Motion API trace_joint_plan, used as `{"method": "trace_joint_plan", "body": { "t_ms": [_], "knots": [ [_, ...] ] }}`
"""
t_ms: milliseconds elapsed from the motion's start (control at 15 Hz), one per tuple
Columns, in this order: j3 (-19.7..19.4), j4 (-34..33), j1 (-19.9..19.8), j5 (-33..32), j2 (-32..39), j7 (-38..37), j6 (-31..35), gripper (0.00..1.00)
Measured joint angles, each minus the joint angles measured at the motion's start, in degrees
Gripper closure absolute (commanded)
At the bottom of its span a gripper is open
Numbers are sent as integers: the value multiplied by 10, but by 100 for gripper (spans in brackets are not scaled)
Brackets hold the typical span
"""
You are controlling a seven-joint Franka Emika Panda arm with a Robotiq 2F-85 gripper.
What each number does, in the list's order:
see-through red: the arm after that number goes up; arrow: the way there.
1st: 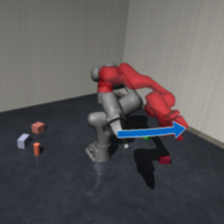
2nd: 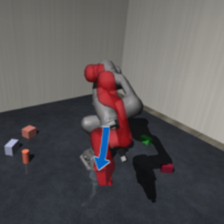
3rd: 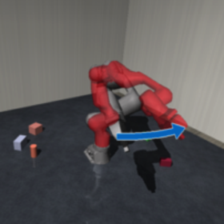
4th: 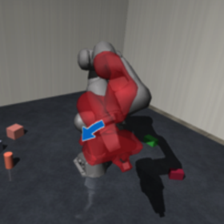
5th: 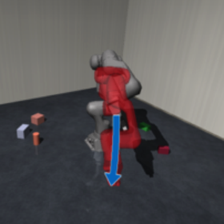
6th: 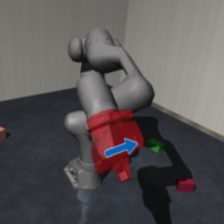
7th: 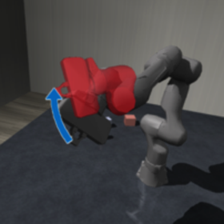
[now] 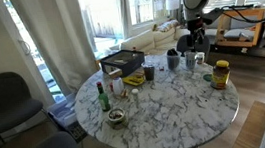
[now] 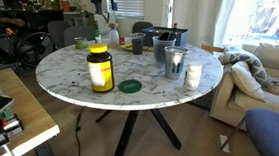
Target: Move the brown bottle with a yellow lid to the right
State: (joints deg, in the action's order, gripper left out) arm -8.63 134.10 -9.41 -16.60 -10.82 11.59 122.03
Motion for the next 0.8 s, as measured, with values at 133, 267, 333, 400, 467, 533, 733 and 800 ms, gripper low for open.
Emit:
{"method": "trace_joint_plan", "body": {
  "t_ms": [133,267,333,400,467,533,733,800],
  "knots": [
    [0,0,0,0,0,0,0,0],
    [0,0,0,0,0,0,0,0],
    [0,0,0,0,0,0,0,0],
    [0,0,0,0,0,0,0,0],
    [0,0,0,-1,0,-1,-4,0],
    [-1,0,-2,-6,-1,-3,-16,0],
    [-8,12,-14,-18,-13,-14,-61,0],
    [-12,23,-20,-20,-20,-16,-73,0]
  ]
}}
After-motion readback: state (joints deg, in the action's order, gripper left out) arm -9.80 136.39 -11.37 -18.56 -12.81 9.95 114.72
